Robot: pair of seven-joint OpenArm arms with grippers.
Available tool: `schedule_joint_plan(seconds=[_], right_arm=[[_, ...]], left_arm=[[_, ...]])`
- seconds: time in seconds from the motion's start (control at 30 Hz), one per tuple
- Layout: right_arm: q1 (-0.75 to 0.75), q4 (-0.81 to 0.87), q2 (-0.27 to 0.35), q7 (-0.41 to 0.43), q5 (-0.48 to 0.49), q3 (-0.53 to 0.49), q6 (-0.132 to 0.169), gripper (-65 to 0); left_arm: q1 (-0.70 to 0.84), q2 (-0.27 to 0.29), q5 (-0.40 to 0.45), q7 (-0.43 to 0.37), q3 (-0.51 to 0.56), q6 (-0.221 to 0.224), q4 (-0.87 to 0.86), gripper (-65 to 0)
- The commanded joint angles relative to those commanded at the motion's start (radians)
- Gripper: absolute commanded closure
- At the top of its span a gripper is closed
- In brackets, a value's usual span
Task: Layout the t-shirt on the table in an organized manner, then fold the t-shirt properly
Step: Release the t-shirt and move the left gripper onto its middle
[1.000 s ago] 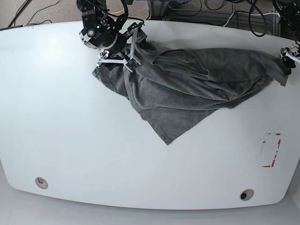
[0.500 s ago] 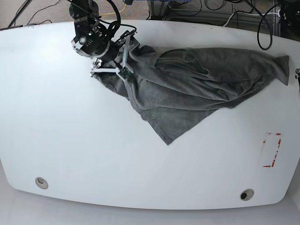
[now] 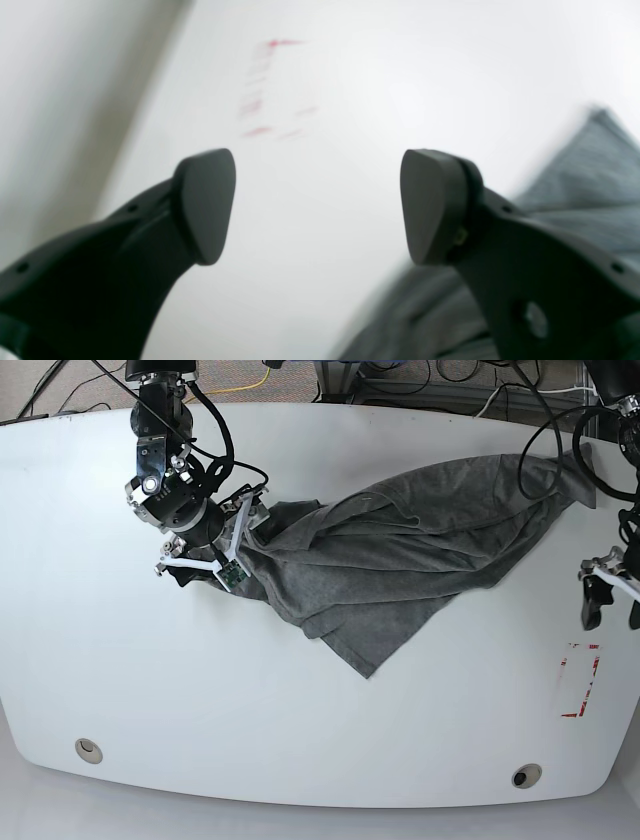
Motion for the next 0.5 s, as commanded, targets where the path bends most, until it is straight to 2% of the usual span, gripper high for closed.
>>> schedule_joint_plan(seconds=[0.13,0.3,0.4,0.5], right_arm=[[0.029,-0.031,0.003,0.0,-0.021,0.003,-0.002,-49.9],[0.034,-0.037,0.014,0.0,-0.109,0.0,0.0,-49.9],[0.012,-0.023,0.038,0.0,-0.132,-0.002,0.032,-49.9],[-0.021,-0.006,0.044,-0.002,-0.133,-0.003,0.086,-49.9]], left_arm=[[-0.034,0.003,0.0,0.0,0.071,0.0,0.0,-47.1],[-0.058,0.003,0.0,-0.002,0.126,0.0,-0.003,-47.1],[-0.06,0.005,0.0,-0.003,0.141,0.0,-0.005,-47.1],[-0.06,0.023,0.0,-0.003,0.147,0.0,-0.005,-47.1]])
